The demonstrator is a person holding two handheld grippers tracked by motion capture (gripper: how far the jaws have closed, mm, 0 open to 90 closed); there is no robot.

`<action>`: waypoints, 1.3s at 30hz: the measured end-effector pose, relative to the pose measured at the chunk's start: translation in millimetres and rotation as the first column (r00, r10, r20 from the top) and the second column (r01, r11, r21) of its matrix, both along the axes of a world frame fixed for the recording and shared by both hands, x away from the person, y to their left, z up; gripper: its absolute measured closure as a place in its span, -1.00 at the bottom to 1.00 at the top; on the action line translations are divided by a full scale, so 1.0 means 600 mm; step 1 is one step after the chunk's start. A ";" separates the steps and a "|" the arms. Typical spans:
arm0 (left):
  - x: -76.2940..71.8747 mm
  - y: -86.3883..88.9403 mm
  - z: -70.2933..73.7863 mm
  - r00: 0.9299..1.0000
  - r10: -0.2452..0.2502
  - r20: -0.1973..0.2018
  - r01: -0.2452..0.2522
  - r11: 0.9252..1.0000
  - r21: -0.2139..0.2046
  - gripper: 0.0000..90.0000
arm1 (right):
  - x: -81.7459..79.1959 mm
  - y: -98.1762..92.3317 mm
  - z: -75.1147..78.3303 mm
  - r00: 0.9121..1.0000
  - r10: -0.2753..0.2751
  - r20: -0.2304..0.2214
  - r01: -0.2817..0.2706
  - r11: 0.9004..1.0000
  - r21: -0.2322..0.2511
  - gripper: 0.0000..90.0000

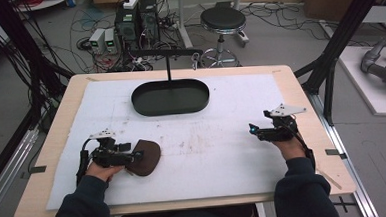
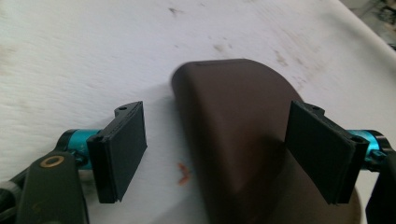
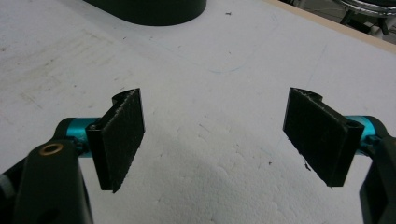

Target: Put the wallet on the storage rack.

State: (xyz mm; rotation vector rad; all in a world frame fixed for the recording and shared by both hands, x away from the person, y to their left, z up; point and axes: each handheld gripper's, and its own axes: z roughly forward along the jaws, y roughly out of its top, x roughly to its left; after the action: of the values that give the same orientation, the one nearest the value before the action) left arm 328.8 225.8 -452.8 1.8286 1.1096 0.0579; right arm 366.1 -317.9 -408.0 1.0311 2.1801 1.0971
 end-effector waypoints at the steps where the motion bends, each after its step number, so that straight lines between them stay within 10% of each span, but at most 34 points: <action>1: 0.000 -0.002 -0.001 1.000 -0.017 -0.005 0.017 1.000 -0.007 -0.54 | 0.000 0.000 0.000 1.000 0.001 -0.001 -0.001 1.000 0.001 -0.53; 12: -0.004 -0.016 0.001 0.998 -0.056 0.023 0.055 0.997 0.058 -0.68 | -0.001 0.005 0.001 1.000 0.006 -0.003 -0.006 1.000 0.000 -0.53; 22: 0.005 0.002 0.002 0.998 -0.056 -0.038 0.052 0.992 -0.112 0.25 | 0.001 0.004 0.002 1.000 -0.005 0.002 0.005 1.000 -0.006 -0.41; 29: 0.002 0.006 0.027 0.996 -0.014 0.083 0.024 0.992 -0.124 0.49 | -0.002 0.003 0.005 1.000 -0.015 0.014 0.015 1.000 -0.004 -0.40; 33: -0.009 0.006 0.056 0.968 0.044 0.248 -0.043 0.999 -0.009 0.54 | -0.002 0.002 0.004 1.000 -0.012 0.009 0.013 1.000 -0.005 -0.40; 36: -0.018 -0.005 0.075 0.932 0.048 0.359 -0.086 0.992 0.089 0.55 | -0.002 0.004 0.003 1.000 -0.012 0.006 0.012 1.000 -0.006 -0.41; 39: -0.022 -0.020 0.084 0.912 0.025 0.409 -0.106 0.979 0.175 0.55 | -0.002 0.005 0.003 1.000 -0.008 0.006 0.008 1.000 -0.009 -0.40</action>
State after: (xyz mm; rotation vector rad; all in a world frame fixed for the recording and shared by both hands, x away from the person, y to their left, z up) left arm 315.4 213.7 -402.5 1.8376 0.8899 0.5805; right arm 364.8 -315.1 -406.2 1.0311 2.1727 1.0843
